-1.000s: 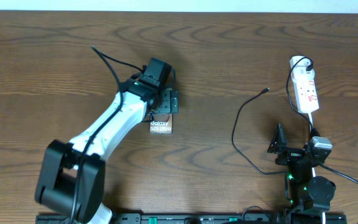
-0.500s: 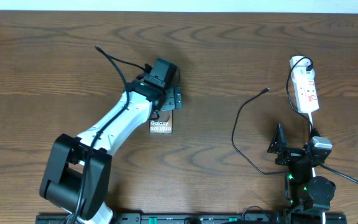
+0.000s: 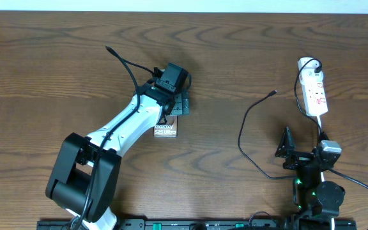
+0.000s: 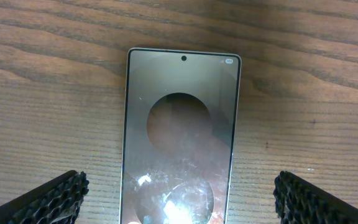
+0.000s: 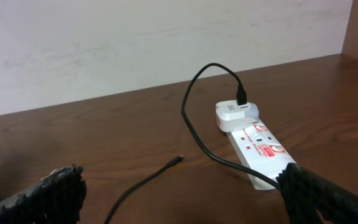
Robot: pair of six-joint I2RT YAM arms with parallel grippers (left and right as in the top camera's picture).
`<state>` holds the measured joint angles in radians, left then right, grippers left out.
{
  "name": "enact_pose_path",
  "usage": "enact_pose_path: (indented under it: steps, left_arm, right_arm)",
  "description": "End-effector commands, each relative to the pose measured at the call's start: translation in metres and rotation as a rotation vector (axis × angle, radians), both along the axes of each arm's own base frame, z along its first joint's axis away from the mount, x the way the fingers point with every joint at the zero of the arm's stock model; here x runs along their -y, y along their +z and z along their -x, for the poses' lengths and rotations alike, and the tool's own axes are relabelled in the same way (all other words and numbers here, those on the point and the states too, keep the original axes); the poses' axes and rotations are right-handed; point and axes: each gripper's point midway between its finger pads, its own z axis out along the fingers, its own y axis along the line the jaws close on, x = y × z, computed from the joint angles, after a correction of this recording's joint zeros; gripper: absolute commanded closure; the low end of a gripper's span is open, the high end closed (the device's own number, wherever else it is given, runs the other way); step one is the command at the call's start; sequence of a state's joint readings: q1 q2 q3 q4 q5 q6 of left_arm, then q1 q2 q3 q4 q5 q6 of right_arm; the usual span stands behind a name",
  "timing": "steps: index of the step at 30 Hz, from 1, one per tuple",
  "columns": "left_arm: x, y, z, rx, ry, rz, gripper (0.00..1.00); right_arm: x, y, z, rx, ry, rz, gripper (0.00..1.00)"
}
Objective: Plug charger to phone and switch on socket
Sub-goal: 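Lower the left gripper onto the phone and close on it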
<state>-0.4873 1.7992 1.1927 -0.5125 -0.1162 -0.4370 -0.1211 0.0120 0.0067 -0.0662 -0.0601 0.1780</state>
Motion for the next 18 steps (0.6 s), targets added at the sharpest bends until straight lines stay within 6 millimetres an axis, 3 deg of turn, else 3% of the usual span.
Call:
enact_pose_path:
  steps: [1, 9, 18]
  left_arm:
    - [-0.005, -0.008, -0.002, -0.006, -0.004, -0.038, 0.02]
    - [-0.006, -0.033, 0.003, -0.065, -0.029, -0.073, 0.02]
    - [-0.008, -0.044, 0.005, -0.089, -0.033, -0.087, 0.02]
  right_arm:
    - [-0.003, 0.000, 0.000, 0.000, 0.017, 0.007, 0.01]
    - [-0.003, 0.000, 0.000, 0.000, 0.017, 0.007, 0.01]
    - [-0.003, 0.000, 0.000, 0.000, 0.017, 0.007, 0.01]
